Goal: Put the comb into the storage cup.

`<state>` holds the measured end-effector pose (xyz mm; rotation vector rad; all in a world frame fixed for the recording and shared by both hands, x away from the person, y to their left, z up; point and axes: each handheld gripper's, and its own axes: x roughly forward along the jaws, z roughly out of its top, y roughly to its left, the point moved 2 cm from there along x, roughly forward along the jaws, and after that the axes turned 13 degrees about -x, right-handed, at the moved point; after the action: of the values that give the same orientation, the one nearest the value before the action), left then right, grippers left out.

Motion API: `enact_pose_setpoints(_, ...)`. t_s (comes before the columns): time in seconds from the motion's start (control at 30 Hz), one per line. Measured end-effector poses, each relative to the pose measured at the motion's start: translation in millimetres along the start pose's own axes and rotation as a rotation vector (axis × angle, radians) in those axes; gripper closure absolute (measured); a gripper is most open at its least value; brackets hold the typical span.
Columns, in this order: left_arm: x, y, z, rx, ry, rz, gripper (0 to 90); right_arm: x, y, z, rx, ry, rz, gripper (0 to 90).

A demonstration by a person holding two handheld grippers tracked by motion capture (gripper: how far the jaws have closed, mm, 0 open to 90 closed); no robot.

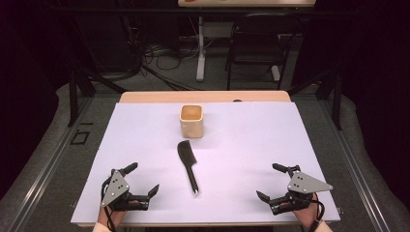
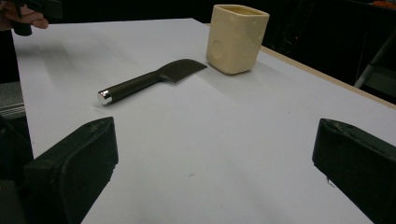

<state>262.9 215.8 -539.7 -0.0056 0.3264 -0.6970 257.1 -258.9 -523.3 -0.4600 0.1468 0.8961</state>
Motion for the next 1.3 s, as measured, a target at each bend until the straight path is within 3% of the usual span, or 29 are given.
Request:
enact_pose_setpoints(0.33,15.9,-12.0,6.5,-0.006,0.061,-0.023,0.6,0.3,-0.1,-0.7,-0.006,0.007,0.001,0.0)
enact_pose_setpoints(0.53,25.4,-21.1,12.0,0.02,0.111,-0.032,3.7,1.2,-0.5,-1.8,-0.001,0.011,0.004,0.0)
enact_pose_setpoints(0.93,51.2,-33.0,15.9,-0.003,0.154,-0.066,0.0,2.2,-1.0,-2.8,0.002,0.02,0.007,0.0)
enact_pose_setpoints(1.3,67.3,-43.3,21.2,0.008,0.17,-0.079,0.0,2.8,-1.3,-3.5,0.002,0.026,0.011,0.0)
